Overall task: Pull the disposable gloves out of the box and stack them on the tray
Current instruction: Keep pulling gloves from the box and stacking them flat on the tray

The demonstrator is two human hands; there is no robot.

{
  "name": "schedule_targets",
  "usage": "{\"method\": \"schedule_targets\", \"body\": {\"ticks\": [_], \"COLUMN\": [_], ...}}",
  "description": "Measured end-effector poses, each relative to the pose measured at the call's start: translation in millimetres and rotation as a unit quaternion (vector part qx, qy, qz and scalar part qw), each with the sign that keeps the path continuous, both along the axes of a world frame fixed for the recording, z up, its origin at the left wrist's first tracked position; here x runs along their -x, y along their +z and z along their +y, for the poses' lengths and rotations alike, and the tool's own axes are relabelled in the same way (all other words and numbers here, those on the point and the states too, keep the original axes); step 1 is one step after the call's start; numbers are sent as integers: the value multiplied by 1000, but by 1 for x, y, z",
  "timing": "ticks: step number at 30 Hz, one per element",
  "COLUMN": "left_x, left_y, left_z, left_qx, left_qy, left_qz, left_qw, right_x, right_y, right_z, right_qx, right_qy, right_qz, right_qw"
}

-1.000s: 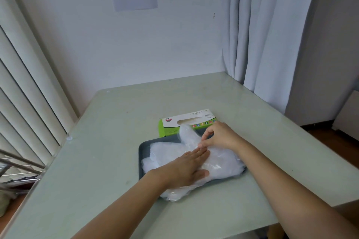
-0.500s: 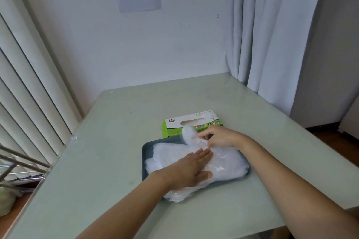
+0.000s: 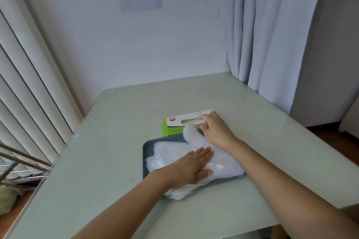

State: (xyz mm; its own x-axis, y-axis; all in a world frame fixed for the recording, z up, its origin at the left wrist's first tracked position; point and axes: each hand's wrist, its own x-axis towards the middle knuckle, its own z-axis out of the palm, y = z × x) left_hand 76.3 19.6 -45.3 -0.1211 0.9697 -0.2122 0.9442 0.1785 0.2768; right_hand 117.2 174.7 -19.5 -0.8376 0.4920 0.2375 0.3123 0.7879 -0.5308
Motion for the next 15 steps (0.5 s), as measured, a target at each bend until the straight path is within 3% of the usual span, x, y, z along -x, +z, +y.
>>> {"method": "schedule_targets", "body": {"ticks": [2, 5, 9, 11, 15], "left_x": [0, 2, 2, 5, 12], "left_y": [-1, -5, -4, 0, 18], "left_z": [0, 1, -2, -10, -42], "left_qx": [-4, -37, -73, -50, 25], "left_qy": [0, 12, 18, 5, 52], "left_qz": [-1, -11, -66, -90, -222], "left_qw": [1000, 999, 995, 995, 973], "right_x": [-11, -34, -56, -57, -55], "right_y": [4, -2, -18, -20, -24], "right_z": [-18, -48, -56, -48, -42], "right_qx": [115, 305, 225, 159, 20], "right_qy": [-32, 40, 68, 72, 85], "right_qz": [87, 28, -49, -83, -193], "right_qw": [989, 951, 971, 981, 977]}}
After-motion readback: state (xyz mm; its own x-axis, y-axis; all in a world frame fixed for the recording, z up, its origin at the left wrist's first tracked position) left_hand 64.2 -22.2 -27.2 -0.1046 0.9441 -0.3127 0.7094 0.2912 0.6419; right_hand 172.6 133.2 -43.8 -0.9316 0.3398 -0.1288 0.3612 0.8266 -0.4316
